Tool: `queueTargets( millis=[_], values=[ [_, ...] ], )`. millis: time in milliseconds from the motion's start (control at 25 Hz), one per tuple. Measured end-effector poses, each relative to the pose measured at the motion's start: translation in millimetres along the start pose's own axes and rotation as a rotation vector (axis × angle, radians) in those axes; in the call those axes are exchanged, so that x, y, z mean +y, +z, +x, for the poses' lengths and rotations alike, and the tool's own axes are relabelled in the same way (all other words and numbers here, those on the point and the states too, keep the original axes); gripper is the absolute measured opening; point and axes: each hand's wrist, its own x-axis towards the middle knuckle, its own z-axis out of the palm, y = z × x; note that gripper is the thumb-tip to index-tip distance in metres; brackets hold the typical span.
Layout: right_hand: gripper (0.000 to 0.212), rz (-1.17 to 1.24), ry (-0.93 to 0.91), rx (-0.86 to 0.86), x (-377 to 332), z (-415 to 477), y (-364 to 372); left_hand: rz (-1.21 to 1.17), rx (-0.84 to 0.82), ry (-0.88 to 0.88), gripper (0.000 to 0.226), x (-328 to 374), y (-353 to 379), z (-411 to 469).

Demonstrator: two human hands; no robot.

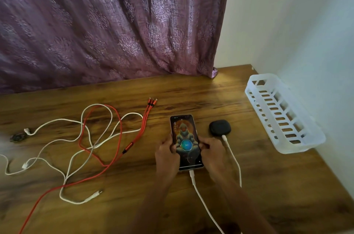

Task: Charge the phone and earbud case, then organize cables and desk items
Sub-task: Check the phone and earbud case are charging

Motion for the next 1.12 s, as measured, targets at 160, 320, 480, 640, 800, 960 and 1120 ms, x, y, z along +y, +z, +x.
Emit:
queueTargets(
  millis=[160, 320, 480, 640, 800, 960, 1120],
  values=[
    [0.035, -0.08, -0.048, -0.028, -1, 4, 0, 0.127, 0.044, 0.019, 0.043, -7, 3, 3],
    [0.033, -0.12, -0.055, -0.015, 0, 6, 3, 0.292, 0.075, 0.021, 0.044, -7, 3, 3],
    [0.026, -0.111, -0.096, 0.027, -2, -4, -6, 0.312, 0.121, 0.04, 0.045, -8, 2, 0],
    [0.036, -0.01, -0.335, 0.299, 8, 0, -29, 0.257, 0.177, 0.22, 0.045, 9, 13, -2],
    [0.044, 0.055, -0.205, 0.239, 23, 31, -62, 0.264, 0.039, 0.377, 0.048, 32, 40, 8],
    [0.058, -0.122, -0.215, -0.016, 33, 57, -76, 0.403, -0.049, 0.456, 0.057, 45, 63, 21],
    [0.058, -0.173, -0.266, -0.17, 34, 73, -84, 0.549, -0.04, 0.516, 0.057, 50, 77, 32]
  ],
)
